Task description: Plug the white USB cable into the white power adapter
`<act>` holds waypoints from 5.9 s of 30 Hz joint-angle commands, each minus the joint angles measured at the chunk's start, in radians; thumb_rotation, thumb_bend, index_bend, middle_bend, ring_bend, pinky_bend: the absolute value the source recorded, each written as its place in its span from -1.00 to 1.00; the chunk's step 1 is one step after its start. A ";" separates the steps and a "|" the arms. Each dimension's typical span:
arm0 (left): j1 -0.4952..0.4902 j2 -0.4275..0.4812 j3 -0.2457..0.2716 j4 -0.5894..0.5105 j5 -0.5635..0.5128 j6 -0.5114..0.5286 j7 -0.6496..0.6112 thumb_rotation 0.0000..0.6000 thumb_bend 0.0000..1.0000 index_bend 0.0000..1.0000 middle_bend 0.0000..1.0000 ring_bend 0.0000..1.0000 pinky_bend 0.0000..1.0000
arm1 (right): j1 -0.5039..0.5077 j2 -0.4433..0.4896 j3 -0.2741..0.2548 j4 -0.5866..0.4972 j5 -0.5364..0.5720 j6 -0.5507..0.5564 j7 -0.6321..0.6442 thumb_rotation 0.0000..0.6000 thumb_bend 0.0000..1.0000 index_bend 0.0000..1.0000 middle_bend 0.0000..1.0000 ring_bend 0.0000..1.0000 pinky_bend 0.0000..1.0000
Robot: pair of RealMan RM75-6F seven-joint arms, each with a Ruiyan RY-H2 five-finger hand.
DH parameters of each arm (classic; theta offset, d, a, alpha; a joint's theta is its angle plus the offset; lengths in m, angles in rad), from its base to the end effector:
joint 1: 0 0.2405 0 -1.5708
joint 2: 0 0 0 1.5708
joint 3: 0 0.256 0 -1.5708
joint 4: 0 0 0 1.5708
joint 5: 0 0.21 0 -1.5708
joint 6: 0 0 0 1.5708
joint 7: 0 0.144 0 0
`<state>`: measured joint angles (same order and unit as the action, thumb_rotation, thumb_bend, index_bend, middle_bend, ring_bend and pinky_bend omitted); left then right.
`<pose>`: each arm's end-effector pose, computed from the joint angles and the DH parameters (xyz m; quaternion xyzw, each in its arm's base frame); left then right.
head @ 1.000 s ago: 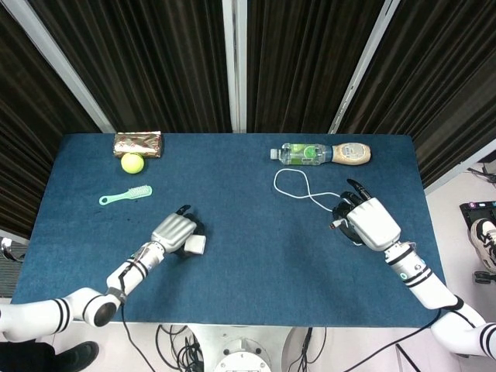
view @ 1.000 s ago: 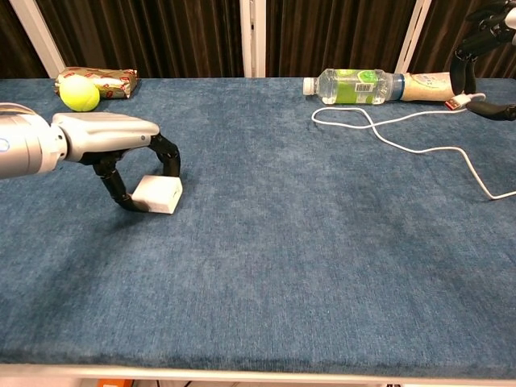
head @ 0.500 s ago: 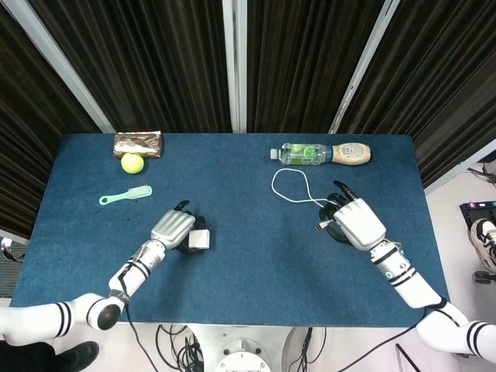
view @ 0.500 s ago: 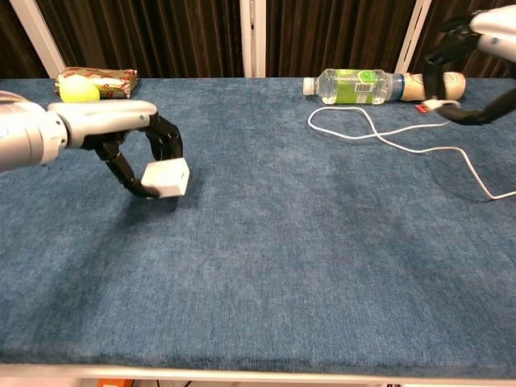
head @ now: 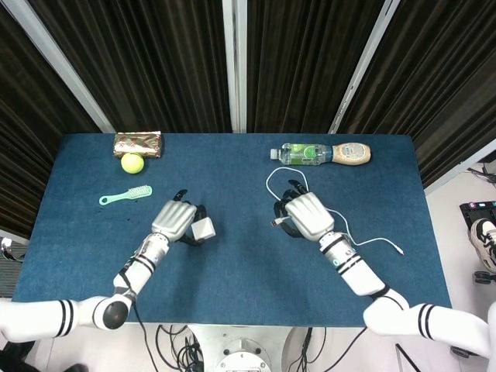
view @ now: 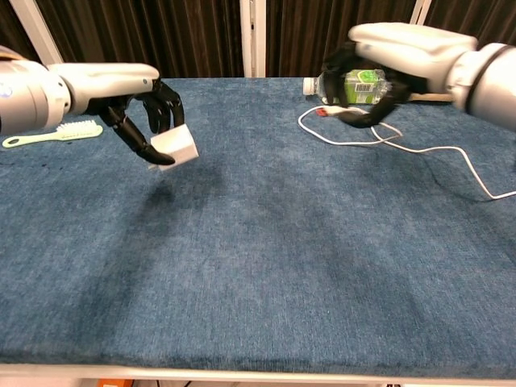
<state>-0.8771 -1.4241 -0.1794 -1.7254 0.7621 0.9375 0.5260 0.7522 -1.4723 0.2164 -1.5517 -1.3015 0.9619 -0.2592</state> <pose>-0.1099 0.3405 0.0010 -0.7530 -0.4205 -0.3209 0.3915 -0.1128 -0.3437 0.0101 0.7614 -0.3168 0.4277 0.3701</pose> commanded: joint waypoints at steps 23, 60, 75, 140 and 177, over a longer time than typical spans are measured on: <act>-0.200 -0.009 -0.004 -0.135 -0.273 0.206 0.355 0.63 -0.60 0.00 0.00 -0.26 -0.91 | 0.223 -0.217 0.096 0.085 0.365 -0.044 -0.296 1.00 0.03 0.34 0.06 -0.41 -0.77; -0.274 -0.063 -0.021 -0.133 -0.345 0.259 0.405 0.64 -0.61 0.00 -0.01 -0.26 -0.91 | 0.257 -0.246 0.076 0.088 0.412 -0.005 -0.274 1.00 0.03 0.34 0.05 -0.41 -0.77; -0.292 -0.081 -0.028 -0.129 -0.366 0.275 0.417 0.65 -0.61 0.00 -0.01 -0.26 -0.90 | 0.263 -0.253 0.073 0.086 0.426 0.005 -0.275 1.00 0.03 0.35 0.05 -0.39 -0.77; -0.275 -0.083 -0.016 -0.118 -0.336 0.278 0.401 0.64 -0.61 0.00 -0.02 -0.26 -0.89 | 0.239 -0.235 0.062 0.062 0.455 0.019 -0.239 1.00 -0.36 -0.03 -0.13 -0.46 -0.90; -0.239 -0.072 0.030 -0.098 -0.253 0.257 0.362 0.64 -0.61 0.00 -0.04 -0.26 -0.89 | 0.202 -0.176 0.047 -0.003 0.459 0.044 -0.249 1.00 -0.56 -0.91 -0.55 -0.82 -1.00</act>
<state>-1.1280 -1.5035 -0.1626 -1.8299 0.4885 1.2037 0.9029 0.9637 -1.6628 0.2678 -1.5417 -0.8452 1.0005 -0.5060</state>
